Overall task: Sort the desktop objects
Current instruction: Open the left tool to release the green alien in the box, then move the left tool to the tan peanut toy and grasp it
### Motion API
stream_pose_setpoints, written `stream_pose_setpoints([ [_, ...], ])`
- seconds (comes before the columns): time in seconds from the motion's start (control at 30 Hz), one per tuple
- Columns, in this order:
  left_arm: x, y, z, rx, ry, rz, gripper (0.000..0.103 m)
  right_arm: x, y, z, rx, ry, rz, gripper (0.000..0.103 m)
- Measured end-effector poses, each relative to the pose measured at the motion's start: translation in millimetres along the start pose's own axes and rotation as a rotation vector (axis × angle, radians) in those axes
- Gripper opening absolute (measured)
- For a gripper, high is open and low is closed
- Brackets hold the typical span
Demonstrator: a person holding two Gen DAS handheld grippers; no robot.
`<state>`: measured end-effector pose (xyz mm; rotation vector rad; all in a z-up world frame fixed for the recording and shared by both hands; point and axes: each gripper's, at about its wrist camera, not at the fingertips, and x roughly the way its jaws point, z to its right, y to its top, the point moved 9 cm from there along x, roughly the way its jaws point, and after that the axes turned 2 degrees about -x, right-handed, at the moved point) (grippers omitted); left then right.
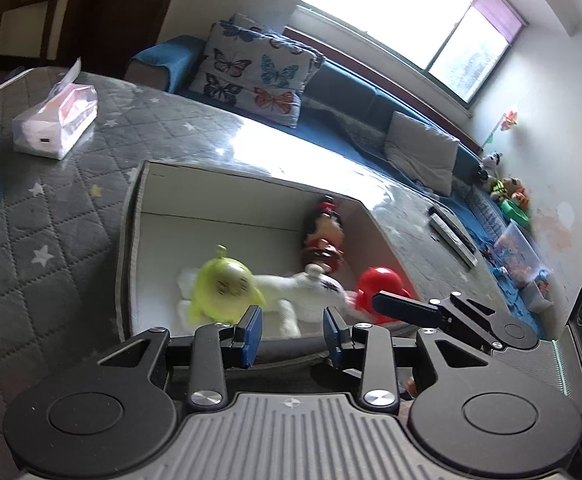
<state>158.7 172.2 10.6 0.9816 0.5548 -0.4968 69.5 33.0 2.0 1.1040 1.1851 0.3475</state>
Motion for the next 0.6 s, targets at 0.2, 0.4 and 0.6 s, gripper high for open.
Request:
stream_pose_setpoints([
  [0.2, 5, -18, 24, 0.026, -0.030, -0.019, 0.036, -32, -23, 10, 0.022, -0.055, 0.011, 0.100],
  [0.4, 15, -38, 44, 0.064, -0.042, -0.046, 0.036, -60, -46, 22, 0.056, -0.117, 0.033, 0.103],
  [0.6, 25, -55, 62, 0.103, -0.052, -0.066, 0.036, -85, -70, 35, 0.121, -0.193, 0.085, 0.103],
])
